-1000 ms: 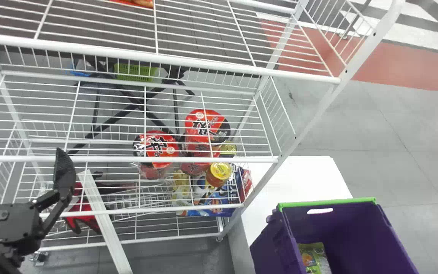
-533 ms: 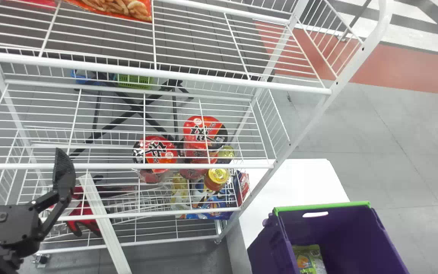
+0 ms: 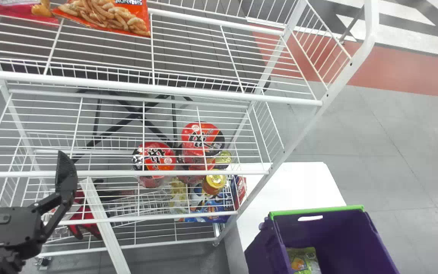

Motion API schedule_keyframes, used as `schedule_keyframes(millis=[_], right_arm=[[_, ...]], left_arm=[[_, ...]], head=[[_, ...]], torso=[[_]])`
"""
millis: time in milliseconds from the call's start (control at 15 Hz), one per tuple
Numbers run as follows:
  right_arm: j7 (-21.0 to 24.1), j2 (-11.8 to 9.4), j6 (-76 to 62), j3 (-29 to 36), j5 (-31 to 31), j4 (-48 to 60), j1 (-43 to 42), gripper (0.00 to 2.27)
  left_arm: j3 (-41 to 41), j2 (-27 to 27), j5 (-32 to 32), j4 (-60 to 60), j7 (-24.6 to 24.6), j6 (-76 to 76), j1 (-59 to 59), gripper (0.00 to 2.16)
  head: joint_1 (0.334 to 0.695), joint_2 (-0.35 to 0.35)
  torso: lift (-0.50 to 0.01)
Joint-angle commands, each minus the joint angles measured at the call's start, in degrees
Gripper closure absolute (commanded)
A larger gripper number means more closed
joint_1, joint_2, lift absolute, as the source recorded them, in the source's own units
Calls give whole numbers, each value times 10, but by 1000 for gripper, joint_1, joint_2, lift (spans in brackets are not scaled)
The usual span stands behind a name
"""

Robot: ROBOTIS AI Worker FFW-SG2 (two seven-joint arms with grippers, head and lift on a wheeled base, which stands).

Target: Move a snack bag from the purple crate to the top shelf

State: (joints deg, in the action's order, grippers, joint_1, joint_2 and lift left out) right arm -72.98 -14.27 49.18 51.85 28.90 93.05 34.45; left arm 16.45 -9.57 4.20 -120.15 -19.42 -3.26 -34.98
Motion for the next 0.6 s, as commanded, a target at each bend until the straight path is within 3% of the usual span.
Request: schedule_keyframes(millis=[0, 533], right_arm=[[-1, 2, 2, 2, -2, 6, 0, 1656], [-3, 10, 2, 3, -8, 23, 0, 1656]], left_arm=[[2, 0, 2, 0, -1, 1, -1, 107], [3, 0, 4, 0, -4, -5, -5, 107]], head=[[695, -350], [695, -350]], torso=[[-232], [-200]])
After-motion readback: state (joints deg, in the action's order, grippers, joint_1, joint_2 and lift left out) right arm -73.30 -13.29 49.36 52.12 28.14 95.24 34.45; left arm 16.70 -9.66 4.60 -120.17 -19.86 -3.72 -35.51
